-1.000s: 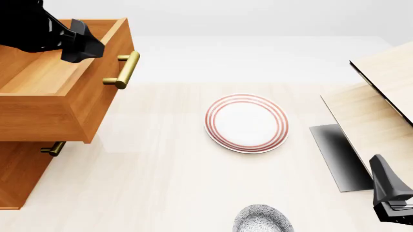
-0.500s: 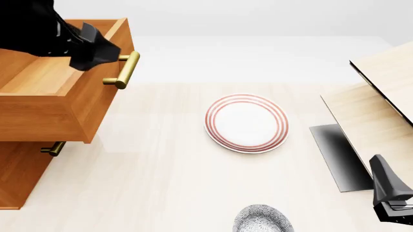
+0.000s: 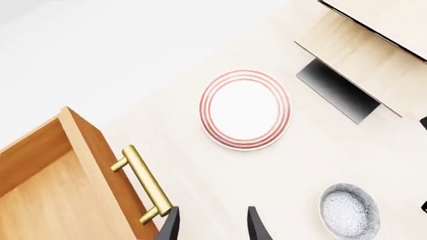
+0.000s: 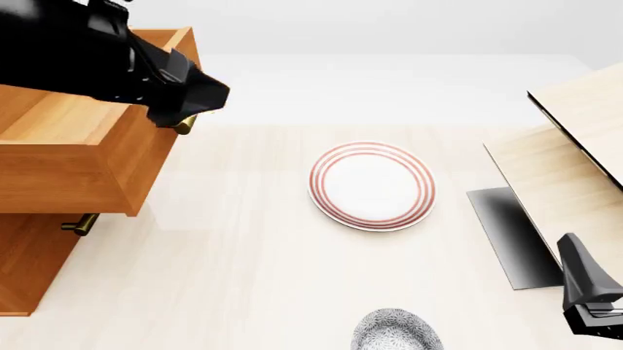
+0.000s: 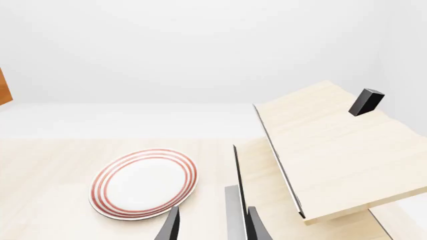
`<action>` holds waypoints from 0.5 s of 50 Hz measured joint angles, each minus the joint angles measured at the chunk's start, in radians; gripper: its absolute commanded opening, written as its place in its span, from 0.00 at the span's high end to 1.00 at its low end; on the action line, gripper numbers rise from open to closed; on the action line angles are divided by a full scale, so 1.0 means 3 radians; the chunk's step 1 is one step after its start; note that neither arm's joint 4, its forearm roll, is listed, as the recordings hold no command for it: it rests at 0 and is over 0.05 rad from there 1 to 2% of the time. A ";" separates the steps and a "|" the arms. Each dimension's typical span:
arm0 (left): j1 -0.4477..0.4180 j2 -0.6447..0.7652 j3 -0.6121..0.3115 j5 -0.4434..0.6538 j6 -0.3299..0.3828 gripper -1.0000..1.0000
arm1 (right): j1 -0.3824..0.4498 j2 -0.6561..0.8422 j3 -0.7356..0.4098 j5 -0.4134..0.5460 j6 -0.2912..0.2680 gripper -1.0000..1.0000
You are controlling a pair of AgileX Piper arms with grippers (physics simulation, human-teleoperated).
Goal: Open the top drawer of the cabinet and put the bowl in it.
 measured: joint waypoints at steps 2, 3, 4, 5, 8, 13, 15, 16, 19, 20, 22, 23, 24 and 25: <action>-0.0040 0.0003 0.0032 -0.0034 -0.0016 0.00 | 0.0000 0.0000 0.0000 0.0000 0.0000 0.00; -0.0060 0.0004 0.0050 -0.0053 -0.0025 0.00 | 0.0000 0.0000 0.0000 0.0000 0.0000 0.00; -0.0080 0.0007 0.0069 -0.0073 -0.0035 0.00 | 0.0000 0.0000 0.0000 0.0000 0.0000 0.00; -0.0100 0.0010 0.0088 -0.0092 -0.0047 0.00 | 0.0000 0.0000 0.0000 0.0000 0.0000 0.00; -0.0153 0.0015 0.0152 -0.0156 -0.0082 0.00 | 0.0000 0.0000 0.0000 0.0000 0.0000 0.00; -0.0240 0.0027 0.0252 -0.0260 -0.0143 0.00 | 0.0000 0.0000 0.0000 0.0000 0.0000 0.00; -0.0270 0.0031 0.0298 -0.0303 -0.0166 0.00 | 0.0000 0.0000 0.0000 0.0000 0.0000 0.00; -0.0286 0.0033 0.0323 -0.0327 -0.0177 0.00 | 0.0000 0.0000 0.0000 0.0000 0.0000 0.00; -0.0330 0.0042 0.0396 -0.0394 -0.0212 0.00 | 0.0000 0.0000 0.0000 0.0000 0.0000 0.00; -0.0343 0.0044 0.0422 -0.0417 -0.0223 0.00 | 0.0000 0.0000 0.0000 0.0000 0.0000 0.00; -0.0378 0.0057 0.0471 -0.0468 -0.0254 0.00 | 0.0000 0.0000 0.0000 0.0000 0.0000 0.00; -0.0391 0.0062 0.0496 -0.0492 -0.0267 0.00 | 0.0000 0.0000 0.0000 0.0000 0.0000 0.00; -0.0403 0.0065 0.0523 -0.0516 -0.0277 0.00 | 0.0000 0.0000 0.0000 0.0000 0.0000 0.00; -0.0420 0.0073 0.0546 -0.0541 -0.0293 0.00 | 0.0000 0.0000 0.0000 0.0000 0.0000 0.00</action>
